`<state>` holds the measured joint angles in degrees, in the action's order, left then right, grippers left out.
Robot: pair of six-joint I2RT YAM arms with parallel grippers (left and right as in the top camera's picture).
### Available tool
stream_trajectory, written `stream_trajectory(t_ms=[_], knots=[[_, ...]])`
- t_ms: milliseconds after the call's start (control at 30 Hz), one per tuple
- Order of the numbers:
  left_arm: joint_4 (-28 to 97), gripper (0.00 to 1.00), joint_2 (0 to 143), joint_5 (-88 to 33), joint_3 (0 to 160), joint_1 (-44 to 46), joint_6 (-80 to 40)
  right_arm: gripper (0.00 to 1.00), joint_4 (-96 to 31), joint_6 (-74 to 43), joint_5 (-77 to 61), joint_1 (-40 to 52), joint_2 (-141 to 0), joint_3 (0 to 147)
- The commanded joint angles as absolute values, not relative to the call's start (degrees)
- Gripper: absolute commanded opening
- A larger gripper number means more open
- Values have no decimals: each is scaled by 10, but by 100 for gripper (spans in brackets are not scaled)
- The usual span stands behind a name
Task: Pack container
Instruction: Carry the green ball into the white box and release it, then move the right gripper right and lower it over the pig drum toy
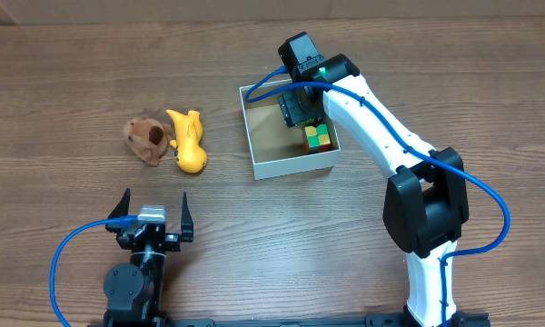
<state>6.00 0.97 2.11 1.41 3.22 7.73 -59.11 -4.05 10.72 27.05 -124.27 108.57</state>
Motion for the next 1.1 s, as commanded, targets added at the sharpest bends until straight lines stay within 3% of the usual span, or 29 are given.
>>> stream_trajectory(t_ms=[0, 333, 600, 867, 1067], knots=[[58, 100, 7, 15, 11, 28, 86, 79, -588, -46, 116, 267, -1236, 1088], [58, 100, 7, 15, 11, 28, 86, 79, -701, -124, 120, 245, -1176, 1186], [58, 100, 7, 15, 11, 28, 86, 79, -831, -165, 104, 114, -1143, 1184], [58, 100, 7, 15, 11, 28, 86, 79, -806, -161, 79, -14, -1143, 1086], [58, 100, 7, 15, 11, 28, 86, 79, -733, -148, 37, -56, -1143, 986]])
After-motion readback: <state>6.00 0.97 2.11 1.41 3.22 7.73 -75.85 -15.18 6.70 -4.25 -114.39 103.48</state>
